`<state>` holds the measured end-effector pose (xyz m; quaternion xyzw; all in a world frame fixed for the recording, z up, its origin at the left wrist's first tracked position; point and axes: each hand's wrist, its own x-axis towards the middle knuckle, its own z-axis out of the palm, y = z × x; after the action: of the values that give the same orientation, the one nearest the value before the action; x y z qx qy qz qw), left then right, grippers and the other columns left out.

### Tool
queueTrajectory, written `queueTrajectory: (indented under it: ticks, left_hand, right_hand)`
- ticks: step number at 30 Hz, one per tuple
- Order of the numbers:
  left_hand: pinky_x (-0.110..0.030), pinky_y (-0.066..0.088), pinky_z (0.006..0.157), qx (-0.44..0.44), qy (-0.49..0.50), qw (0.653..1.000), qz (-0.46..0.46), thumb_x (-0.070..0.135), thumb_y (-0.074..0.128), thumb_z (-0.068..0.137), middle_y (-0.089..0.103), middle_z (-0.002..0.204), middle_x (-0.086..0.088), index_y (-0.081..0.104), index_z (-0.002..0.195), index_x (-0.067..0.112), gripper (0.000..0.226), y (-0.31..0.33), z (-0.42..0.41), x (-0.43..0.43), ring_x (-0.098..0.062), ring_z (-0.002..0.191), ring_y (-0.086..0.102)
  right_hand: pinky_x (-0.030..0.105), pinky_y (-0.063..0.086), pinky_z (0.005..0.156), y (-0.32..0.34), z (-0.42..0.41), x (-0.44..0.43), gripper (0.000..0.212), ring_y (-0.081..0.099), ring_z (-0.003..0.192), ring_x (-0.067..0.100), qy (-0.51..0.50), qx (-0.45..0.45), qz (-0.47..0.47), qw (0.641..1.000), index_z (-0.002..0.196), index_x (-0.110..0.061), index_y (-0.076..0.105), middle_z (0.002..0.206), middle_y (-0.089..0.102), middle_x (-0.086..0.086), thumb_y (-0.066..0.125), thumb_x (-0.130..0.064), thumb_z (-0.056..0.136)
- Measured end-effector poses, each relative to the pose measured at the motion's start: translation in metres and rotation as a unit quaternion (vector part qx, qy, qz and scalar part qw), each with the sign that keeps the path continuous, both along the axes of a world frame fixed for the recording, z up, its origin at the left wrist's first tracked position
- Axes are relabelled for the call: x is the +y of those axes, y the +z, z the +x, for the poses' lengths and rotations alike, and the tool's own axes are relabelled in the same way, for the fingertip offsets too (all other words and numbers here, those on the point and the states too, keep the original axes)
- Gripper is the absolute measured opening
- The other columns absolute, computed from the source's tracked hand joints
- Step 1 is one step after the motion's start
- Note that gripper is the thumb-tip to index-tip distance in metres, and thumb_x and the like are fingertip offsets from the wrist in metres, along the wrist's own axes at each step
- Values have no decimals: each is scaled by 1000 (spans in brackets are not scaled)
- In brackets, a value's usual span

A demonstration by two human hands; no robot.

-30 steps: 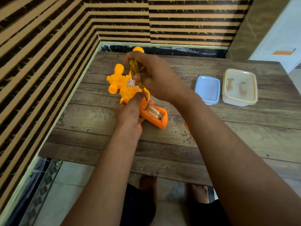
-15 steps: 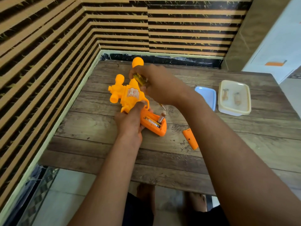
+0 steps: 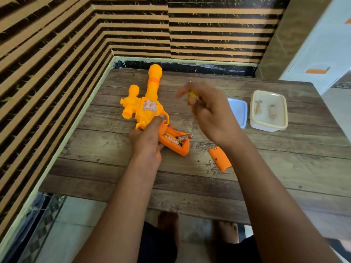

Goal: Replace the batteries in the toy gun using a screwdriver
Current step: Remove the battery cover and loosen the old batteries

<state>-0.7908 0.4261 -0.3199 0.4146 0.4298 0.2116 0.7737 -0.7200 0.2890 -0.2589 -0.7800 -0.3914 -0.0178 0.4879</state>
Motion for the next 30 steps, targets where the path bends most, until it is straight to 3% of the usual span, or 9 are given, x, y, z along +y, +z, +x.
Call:
queueTrajectory:
  ticks: [4, 6, 8, 13, 17, 19, 22, 28, 30]
  left_hand:
    - [-37, 62, 59, -7, 0, 1000, -2, 11, 80, 88, 79, 105, -19, 66, 127, 6, 41, -2, -1, 0, -29, 80, 80]
    - [-38, 63, 59, -8, -1, 1000, 0, 10, 79, 89, 79, 103, -19, 67, 126, 6, 39, -2, -1, 1, -30, 79, 80]
    - [-38, 63, 60, -5, -1, 1000, 2, 10, 78, 90, 80, 101, -19, 68, 123, 8, 35, -2, -2, 1, -29, 78, 80]
    - [-35, 62, 57, -9, -9, 1000, 0, 12, 78, 91, 79, 103, -18, 68, 125, 7, 36, -3, -1, 2, -25, 75, 80]
    - [-39, 64, 64, -15, -2, 1000, 7, 13, 78, 91, 79, 106, -19, 69, 125, 7, 36, -4, -2, 4, -28, 84, 80]
    - [-39, 64, 64, -17, 6, 1000, 7, 13, 78, 90, 79, 107, -18, 70, 121, 10, 32, -4, -4, 6, -29, 85, 80]
    - [-41, 65, 66, -12, 14, 1000, 4, 11, 79, 90, 80, 103, -15, 70, 116, 14, 28, -2, -7, 10, -28, 83, 81]
    - [-43, 66, 70, -13, 11, 1000, 8, 8, 78, 90, 80, 96, -14, 70, 106, 14, 19, 2, -8, 7, -29, 82, 81]
    - [-43, 66, 70, -9, 9, 1000, 12, 9, 78, 91, 80, 97, -15, 69, 102, 15, 16, 2, -8, 7, -28, 82, 81]
  right_hand:
    - [30, 34, 65, -19, -12, -16, 26, 46, 78, 10, -32, 8, -184, 982, 98, -14, 75, 84, 54, 2, 52, -8, 87]
    - [27, 34, 68, -27, -15, -18, 13, 52, 82, 13, -47, 18, -246, 968, 99, -18, 75, 92, 58, 4, 71, -25, 89]
    - [28, 41, 70, -32, -14, -18, 17, 61, 89, 19, -38, 17, -274, 961, 96, -18, 75, 96, 65, 5, 77, -33, 88]
    - [28, 34, 62, -38, -9, -10, 15, 55, 79, 19, -36, 0, -211, 977, 90, -10, 73, 87, 66, 7, 75, -25, 92]
    - [5, 33, 63, -47, -8, 3, 5, 46, 76, 13, -61, -19, -173, 983, 92, -10, 73, 89, 55, 3, 70, -14, 93]
    - [4, 34, 66, -47, -9, 9, 3, 47, 77, 12, -79, -34, -137, 987, 91, -9, 72, 89, 56, 2, 69, -10, 93]
    - [4, 36, 68, -46, -5, 14, 8, 49, 78, 14, -141, -38, -35, 989, 85, -5, 71, 76, 50, -16, 68, -2, 91]
    - [7, 30, 57, -72, 17, 17, 11, 48, 71, 15, -174, 23, -132, 976, 90, -15, 76, 90, 65, 10, 68, -19, 95]
    - [17, 30, 56, -74, 19, 17, 10, 50, 72, 16, -180, 23, -142, 973, 94, -15, 77, 94, 66, 12, 67, -18, 95]
